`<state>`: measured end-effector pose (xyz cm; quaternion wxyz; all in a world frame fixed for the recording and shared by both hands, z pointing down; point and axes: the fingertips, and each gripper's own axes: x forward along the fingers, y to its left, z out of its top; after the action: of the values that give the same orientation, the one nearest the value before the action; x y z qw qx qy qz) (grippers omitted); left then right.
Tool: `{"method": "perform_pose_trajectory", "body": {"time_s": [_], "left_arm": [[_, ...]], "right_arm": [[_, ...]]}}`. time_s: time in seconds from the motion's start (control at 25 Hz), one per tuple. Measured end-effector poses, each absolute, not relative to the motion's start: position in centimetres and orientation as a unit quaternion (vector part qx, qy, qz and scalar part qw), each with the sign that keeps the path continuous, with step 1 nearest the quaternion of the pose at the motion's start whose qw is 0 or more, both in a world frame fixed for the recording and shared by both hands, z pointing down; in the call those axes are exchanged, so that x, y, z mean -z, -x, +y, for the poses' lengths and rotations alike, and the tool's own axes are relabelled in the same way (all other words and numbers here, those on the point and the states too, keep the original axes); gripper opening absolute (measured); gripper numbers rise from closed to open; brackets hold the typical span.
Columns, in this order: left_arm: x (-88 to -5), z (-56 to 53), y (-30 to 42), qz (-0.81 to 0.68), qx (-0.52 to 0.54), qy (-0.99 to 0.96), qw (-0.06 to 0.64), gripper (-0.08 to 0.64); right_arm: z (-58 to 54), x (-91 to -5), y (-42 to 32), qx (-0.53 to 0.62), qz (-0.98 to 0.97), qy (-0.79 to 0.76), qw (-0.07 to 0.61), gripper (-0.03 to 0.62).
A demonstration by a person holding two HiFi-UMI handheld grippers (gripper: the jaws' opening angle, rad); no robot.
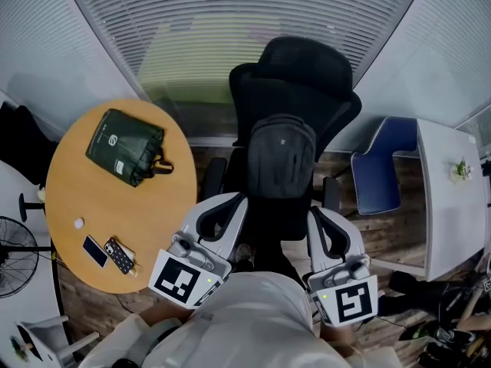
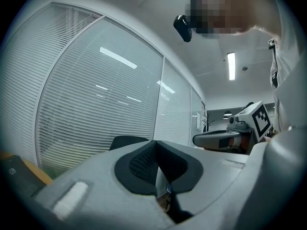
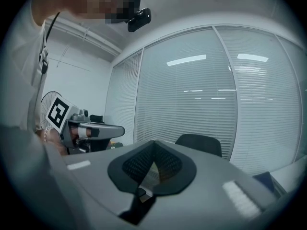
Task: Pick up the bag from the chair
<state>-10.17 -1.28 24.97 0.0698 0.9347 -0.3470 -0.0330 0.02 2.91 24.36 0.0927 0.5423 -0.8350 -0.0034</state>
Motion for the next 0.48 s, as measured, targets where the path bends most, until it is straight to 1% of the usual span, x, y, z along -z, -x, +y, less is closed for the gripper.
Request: {"method": "perform_pose_trajectory", "body": {"time_s": [0.48], "left_arm": [[-24.9,-4.9,5.7,-0.343,0.028,-0.936,0.07,0.002]], "right_arm": [[-0.7,-24.6,-4.1,0.0,-0.836,-0.541,0.095,0.003]]}}
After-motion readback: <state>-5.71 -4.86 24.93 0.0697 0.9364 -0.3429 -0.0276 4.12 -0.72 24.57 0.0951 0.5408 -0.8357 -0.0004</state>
